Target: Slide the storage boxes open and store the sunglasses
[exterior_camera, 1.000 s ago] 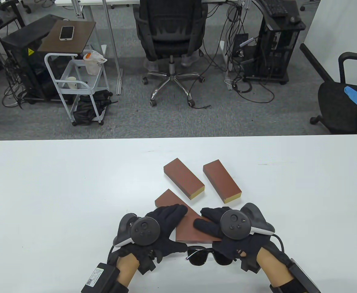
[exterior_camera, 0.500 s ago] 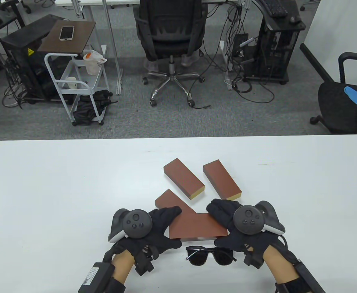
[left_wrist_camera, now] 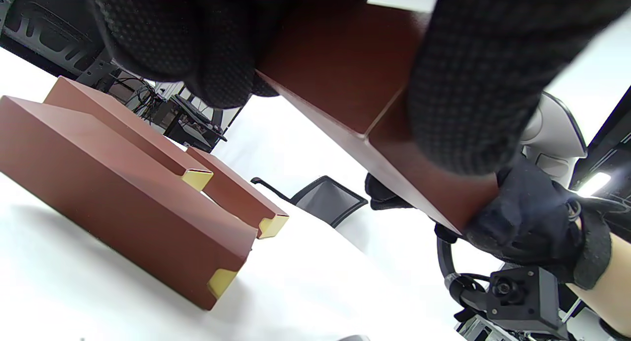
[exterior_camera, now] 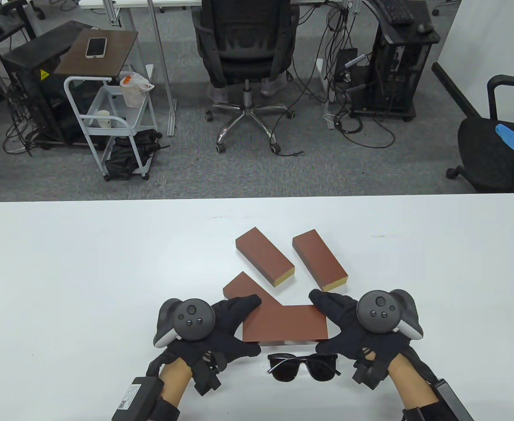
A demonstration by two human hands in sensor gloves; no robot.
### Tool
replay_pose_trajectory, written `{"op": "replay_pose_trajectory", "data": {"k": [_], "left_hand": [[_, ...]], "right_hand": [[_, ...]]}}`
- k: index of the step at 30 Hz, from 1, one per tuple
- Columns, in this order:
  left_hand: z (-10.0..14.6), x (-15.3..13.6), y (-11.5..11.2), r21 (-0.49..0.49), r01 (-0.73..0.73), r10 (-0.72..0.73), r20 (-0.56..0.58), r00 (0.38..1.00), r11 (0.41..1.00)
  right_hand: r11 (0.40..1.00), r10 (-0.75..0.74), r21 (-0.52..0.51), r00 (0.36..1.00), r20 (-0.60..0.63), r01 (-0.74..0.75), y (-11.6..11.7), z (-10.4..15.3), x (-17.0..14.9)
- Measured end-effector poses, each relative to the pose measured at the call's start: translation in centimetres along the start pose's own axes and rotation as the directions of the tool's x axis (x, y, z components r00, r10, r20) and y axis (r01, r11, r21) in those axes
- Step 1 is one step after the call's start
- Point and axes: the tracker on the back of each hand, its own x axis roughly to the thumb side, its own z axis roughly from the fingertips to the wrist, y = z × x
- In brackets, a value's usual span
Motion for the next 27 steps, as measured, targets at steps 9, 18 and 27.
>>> {"op": "replay_pose_trajectory", "data": {"k": [9,18,27], "left_hand": [[0.4,-1.2,0.4,0.006,0.004,-0.004,-0.049,0.999,1.0],[1.2,-3.0,1.1,0.022,-0.05,0.052,-0.102,0.993,0.998],[1.4,-3.6,1.0,0.104,-0.245,0.256,-0.11,0.961,0.964]], "right_hand": [[0.998,-0.067,-0.02,0.994,-0.086,0.065,-1.1,0.8,-2.5],[0.989,-0.144,-0.047,0.978,-0.15,0.138,-2.9,2.0,-4.9],[0.971,-0.231,-0.1,0.965,-0.124,0.219,-3.6,2.4,-5.4]]}}
